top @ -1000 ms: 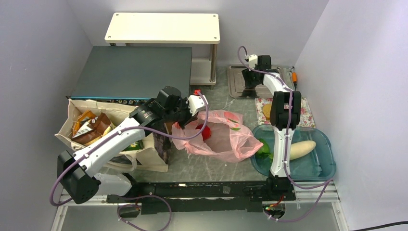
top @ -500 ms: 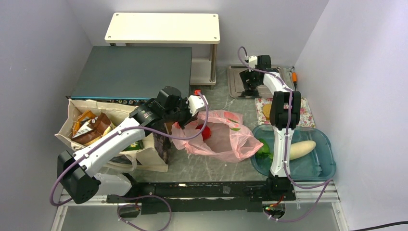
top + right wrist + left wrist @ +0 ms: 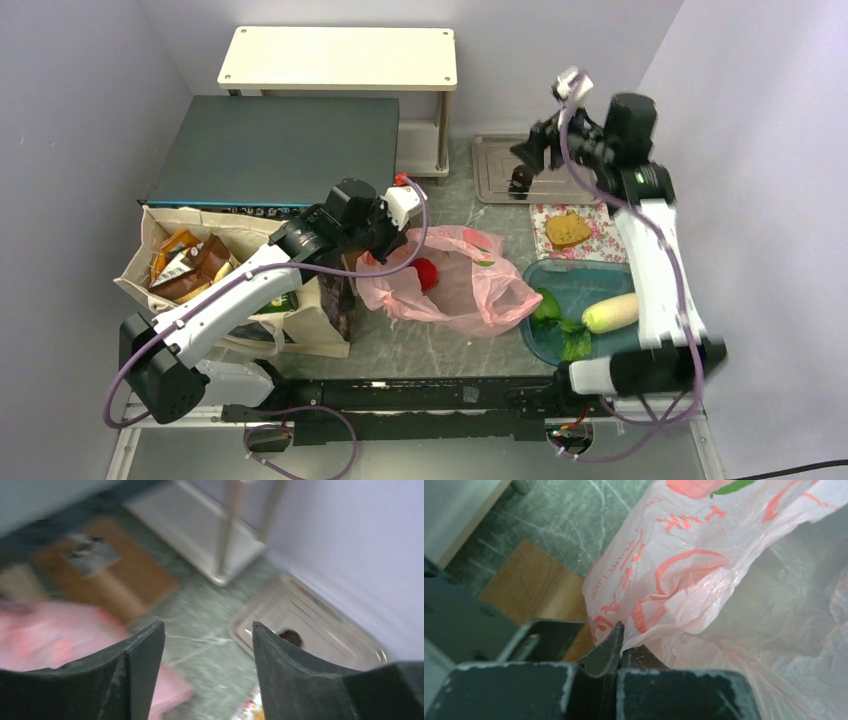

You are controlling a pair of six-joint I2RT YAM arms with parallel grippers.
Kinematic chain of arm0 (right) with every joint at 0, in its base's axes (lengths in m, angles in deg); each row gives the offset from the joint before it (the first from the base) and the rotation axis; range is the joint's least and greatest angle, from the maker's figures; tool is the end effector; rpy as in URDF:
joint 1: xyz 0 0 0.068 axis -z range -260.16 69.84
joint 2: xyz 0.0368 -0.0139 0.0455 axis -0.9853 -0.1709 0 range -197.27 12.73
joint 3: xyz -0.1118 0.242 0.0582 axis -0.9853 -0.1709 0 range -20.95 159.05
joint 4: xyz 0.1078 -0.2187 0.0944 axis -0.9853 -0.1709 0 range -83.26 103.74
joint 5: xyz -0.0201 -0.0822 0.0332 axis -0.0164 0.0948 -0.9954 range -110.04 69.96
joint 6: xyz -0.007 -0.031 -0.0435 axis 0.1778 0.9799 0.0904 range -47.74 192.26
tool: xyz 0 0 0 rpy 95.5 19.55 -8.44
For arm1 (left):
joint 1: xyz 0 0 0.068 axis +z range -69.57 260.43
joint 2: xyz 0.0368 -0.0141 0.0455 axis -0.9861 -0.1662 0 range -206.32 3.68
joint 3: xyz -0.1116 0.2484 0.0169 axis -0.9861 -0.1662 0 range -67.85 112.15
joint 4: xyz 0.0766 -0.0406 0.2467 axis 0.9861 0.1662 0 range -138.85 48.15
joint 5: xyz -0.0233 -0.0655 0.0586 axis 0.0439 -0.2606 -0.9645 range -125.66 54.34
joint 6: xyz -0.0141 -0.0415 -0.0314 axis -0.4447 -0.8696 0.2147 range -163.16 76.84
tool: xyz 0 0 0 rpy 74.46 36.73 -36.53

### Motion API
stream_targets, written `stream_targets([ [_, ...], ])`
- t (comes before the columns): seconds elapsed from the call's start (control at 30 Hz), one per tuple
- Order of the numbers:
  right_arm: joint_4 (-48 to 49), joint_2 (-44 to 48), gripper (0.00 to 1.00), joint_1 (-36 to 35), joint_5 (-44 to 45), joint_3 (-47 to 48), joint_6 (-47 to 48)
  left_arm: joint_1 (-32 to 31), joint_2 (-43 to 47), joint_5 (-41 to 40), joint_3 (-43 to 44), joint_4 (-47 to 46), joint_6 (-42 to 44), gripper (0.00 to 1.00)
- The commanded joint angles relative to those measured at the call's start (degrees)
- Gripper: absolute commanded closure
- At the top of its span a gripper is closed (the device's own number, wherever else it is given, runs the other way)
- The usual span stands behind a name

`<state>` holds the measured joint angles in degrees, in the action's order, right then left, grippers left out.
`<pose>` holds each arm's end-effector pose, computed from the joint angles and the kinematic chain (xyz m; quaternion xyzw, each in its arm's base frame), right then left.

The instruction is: Untie the knot of the grocery bags and take out the mixed food

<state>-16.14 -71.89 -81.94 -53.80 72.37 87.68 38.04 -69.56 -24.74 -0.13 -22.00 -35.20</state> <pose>0.3242 0.0299 0.4353 -0.2803 0.7560 0.1737 0.5654 0.2064 -0.1975 0.3441 0.4126 0.7698 -0.2217 0.4337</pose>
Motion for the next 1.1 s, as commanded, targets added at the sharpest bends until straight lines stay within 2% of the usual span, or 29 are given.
stream_targets([
  [0.0, -10.3, 15.4, 0.45, -9.8, -17.2, -10.5, 8.4, -0.6, 3.8, -6.6, -0.1, -5.4, -3.0, 1.0],
  [0.07, -14.3, 21.5, 0.59, -18.1, -15.9, -15.9, 12.1, -3.3, 6.5, -7.3, -3.7, -8.0, 0.5, 1.0],
  [0.13, -13.7, 26.1, 0.69, -25.8, -12.8, -23.5, 10.8, -6.1, 9.1, -6.6, -8.1, -10.2, 2.8, 1.0],
  [0.23, -8.5, 29.9, 0.8, -34.3, -8.0, -30.5, 7.6, -7.1, 9.3, -2.5, -9.8, -8.0, 0.1, 1.0],
  [0.33, -1.6, 30.3, 0.9, -39.6, -1.9, -36.5, 5.9, -7.2, 6.8, 0.2, -8.4, -4.5, -3.6, 1.0],
  [0.4, 3.2, 30.7, 0.95, -41.0, 3.2, -41.4, 5.7, -7.2, 6.2, 1.8, -8.2, -4.4, -4.8, 1.0],
  [0.53, 17.9, 33.2, 0.96, -44.7, 17.5, -54.0, 8.6, -7.2, 7.2, 4.3, -9.3, -7.4, -5.7, 1.0],
  [0.57, 21.8, 33.2, 0.95, -45.3, 22.0, -57.5, 9.5, -7.2, 7.2, 4.1, -9.5, -7.4, -5.9, 1.0],
  [0.63, 28.5, 31.5, 0.92, -45.8, 25.1, -60.7, 11.1, -7.2, 7.2, 3.8, -9.9, -7.2, -5.4, 1.0],
  [0.73, 36.6, 25.9, 0.86, -45.8, 26.6, -62.7, 10.5, -7.2, 8.6, 6.6, -11.7, -8.1, -2.8, 1.0],
  [0.8, 39.8, 22.9, 0.78, -45.8, 27.1, -62.7, 9.3, -7.3, 9.1, 7.9, -12.2, -8.0, -0.7, 1.0],
  [0.9, 42.9, 20.3, 0.59, -45.8, 27.4, -62.3, 7.6, -7.2, 8.8, 7.7, -12.2, -6.5, 1.1, 1.0],
  [0.97, 43.8, 19.3, 0.4, -45.8, 26.6, -62.3, 7.1, -7.3, 8.6, 7.6, -12.3, -6.3, 1.7, 1.0],
  [1.07, 45.8, 18.5, 0.26, -45.8, 23.1, -63.3, 8.4, -7.2, 8.1, 8.0, -12.2, -6.3, 2.6, 1.0],
])
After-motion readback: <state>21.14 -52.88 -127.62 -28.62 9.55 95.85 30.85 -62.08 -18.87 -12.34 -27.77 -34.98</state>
